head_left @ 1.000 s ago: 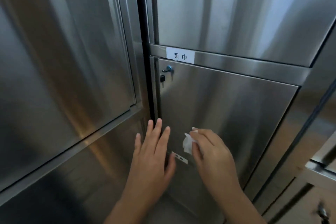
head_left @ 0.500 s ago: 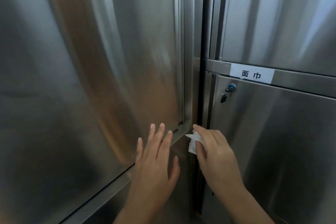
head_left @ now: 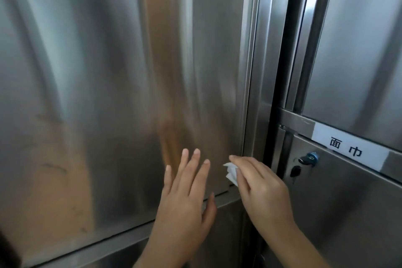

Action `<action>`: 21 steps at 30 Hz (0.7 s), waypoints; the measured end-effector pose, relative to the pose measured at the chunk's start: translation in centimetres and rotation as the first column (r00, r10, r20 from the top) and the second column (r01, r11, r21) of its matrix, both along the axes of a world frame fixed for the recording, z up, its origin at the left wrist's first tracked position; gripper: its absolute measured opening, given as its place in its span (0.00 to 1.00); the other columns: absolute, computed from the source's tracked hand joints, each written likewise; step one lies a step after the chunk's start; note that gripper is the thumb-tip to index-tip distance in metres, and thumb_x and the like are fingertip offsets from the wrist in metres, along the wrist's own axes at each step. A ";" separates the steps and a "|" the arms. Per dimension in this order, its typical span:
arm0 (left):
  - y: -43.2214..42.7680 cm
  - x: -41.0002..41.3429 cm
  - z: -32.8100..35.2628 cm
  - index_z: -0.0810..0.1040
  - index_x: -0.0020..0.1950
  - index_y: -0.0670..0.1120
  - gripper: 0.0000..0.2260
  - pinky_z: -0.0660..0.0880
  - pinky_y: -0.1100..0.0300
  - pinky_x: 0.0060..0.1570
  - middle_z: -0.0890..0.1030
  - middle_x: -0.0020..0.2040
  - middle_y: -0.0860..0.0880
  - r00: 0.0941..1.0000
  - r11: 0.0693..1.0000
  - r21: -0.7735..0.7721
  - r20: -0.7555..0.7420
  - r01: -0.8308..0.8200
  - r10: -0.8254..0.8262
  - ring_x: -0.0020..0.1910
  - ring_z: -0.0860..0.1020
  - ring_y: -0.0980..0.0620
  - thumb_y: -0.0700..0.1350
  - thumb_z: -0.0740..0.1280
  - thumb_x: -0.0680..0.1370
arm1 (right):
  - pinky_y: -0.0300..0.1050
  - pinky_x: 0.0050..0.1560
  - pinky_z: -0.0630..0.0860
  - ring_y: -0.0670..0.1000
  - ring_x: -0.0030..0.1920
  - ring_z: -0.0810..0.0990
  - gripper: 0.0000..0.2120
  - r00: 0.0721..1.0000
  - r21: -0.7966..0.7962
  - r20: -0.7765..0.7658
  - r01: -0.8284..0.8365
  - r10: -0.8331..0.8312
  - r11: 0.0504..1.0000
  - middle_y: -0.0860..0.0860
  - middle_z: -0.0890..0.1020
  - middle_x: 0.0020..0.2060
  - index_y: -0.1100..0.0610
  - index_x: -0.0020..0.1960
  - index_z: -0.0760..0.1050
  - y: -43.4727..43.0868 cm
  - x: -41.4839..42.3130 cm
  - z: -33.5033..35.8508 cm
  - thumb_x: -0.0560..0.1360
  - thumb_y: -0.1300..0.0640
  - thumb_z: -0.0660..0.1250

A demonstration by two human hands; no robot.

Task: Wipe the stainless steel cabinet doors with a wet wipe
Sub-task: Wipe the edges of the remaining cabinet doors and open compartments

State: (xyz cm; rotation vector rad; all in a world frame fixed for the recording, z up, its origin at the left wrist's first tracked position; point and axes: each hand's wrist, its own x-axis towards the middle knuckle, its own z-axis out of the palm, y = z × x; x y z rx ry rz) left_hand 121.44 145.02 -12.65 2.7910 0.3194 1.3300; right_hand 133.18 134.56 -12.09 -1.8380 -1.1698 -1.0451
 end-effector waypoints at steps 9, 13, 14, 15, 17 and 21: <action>-0.7 3.1 8.1 0.74 0.64 0.37 0.21 0.57 0.36 0.62 0.71 0.67 0.39 0.995 0.972 0.213 0.041 -0.098 0.091 0.68 0.65 0.37 0.40 0.69 0.72 | 0.46 0.33 0.80 0.54 0.40 0.82 0.12 0.982 0.080 0.174 -0.087 0.072 0.993 0.54 0.83 0.42 0.64 0.50 0.81 -0.3 3.8 6.5 0.74 0.61 0.60; 0.5 4.2 11.5 0.75 0.63 0.37 0.25 0.59 0.35 0.61 0.72 0.67 0.38 0.995 0.946 0.309 0.055 -0.092 0.079 0.68 0.66 0.36 0.38 0.74 0.67 | 0.46 0.33 0.79 0.55 0.38 0.81 0.13 0.973 0.117 0.227 -0.076 0.048 0.990 0.54 0.83 0.41 0.64 0.49 0.81 0.1 4.9 8.8 0.74 0.61 0.59; 0.9 4.5 12.4 0.75 0.63 0.37 0.25 0.60 0.35 0.61 0.72 0.67 0.38 0.995 0.938 0.335 0.064 -0.088 0.071 0.68 0.66 0.36 0.38 0.74 0.67 | 0.47 0.32 0.79 0.55 0.37 0.81 0.13 0.972 0.131 0.230 -0.068 0.036 0.989 0.55 0.83 0.41 0.64 0.49 0.81 0.3 5.1 9.6 0.74 0.61 0.59; 1.4 4.7 13.3 0.75 0.63 0.37 0.25 0.60 0.35 0.61 0.71 0.67 0.38 0.995 0.930 0.356 0.075 -0.086 0.063 0.68 0.66 0.36 0.38 0.74 0.67 | 0.47 0.32 0.79 0.55 0.37 0.81 0.14 0.974 0.151 0.223 -0.059 0.025 0.987 0.55 0.83 0.40 0.64 0.49 0.81 0.5 5.3 10.4 0.74 0.60 0.59; 2.2 5.1 15.0 0.75 0.63 0.37 0.25 0.59 0.36 0.61 0.71 0.67 0.38 0.994 0.918 0.387 0.099 -0.084 0.049 0.68 0.65 0.36 0.38 0.74 0.67 | 0.47 0.31 0.78 0.56 0.36 0.81 0.14 0.981 0.194 0.195 -0.056 0.018 0.979 0.55 0.83 0.39 0.65 0.49 0.80 1.0 5.3 12.1 0.74 0.59 0.58; 3.8 5.3 18.2 0.76 0.62 0.36 0.24 0.60 0.35 0.61 0.72 0.66 0.37 0.991 0.892 0.445 0.129 -0.075 0.019 0.67 0.66 0.35 0.37 0.74 0.66 | 0.49 0.33 0.77 0.57 0.38 0.79 0.03 0.992 0.267 0.075 -0.116 0.100 0.957 0.54 0.80 0.38 0.64 0.43 0.76 2.3 4.9 15.5 0.72 0.70 0.66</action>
